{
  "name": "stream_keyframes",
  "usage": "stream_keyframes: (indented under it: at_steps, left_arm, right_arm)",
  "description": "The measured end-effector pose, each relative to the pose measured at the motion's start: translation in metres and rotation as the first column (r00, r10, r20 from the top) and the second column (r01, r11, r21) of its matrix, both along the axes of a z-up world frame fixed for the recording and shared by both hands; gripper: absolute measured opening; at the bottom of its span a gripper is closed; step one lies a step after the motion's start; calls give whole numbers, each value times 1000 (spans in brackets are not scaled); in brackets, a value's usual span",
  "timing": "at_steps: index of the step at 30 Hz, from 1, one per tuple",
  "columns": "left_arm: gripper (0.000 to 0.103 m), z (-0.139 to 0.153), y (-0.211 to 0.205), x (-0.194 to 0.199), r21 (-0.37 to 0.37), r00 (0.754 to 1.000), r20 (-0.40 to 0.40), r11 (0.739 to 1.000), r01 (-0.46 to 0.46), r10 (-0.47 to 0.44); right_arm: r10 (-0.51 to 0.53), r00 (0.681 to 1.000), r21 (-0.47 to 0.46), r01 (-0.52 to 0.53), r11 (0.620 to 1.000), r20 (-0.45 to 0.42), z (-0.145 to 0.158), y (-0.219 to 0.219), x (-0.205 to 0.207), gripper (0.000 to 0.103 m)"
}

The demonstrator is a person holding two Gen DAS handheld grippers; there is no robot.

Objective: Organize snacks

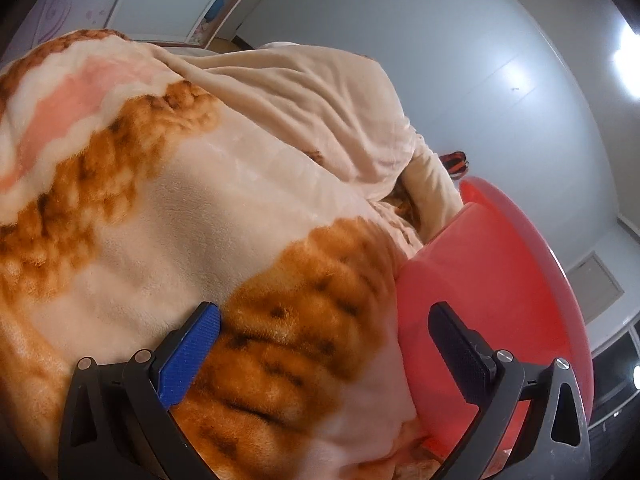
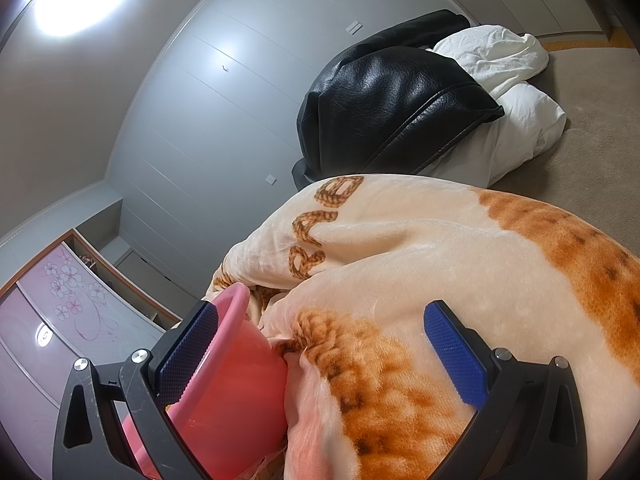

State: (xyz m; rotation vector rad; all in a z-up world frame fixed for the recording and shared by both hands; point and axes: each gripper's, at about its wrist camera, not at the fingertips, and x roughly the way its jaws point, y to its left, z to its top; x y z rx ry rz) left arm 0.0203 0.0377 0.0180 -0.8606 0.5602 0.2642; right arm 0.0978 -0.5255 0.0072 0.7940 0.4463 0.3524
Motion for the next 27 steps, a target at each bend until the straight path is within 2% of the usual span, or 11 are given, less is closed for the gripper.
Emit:
stream_keyframes:
  at_steps: [7,27]
  left_arm:
    - [103,-12,5,-12,-24,1000,23,1000,0,0]
    - [103,-14,7,-14,-23,1000,24,1000,1,0]
  right_arm:
    - [0,1000,1,0,1000,0,0,0,0,103]
    - [0,1000,1,0,1000,0,0,0,-1,103]
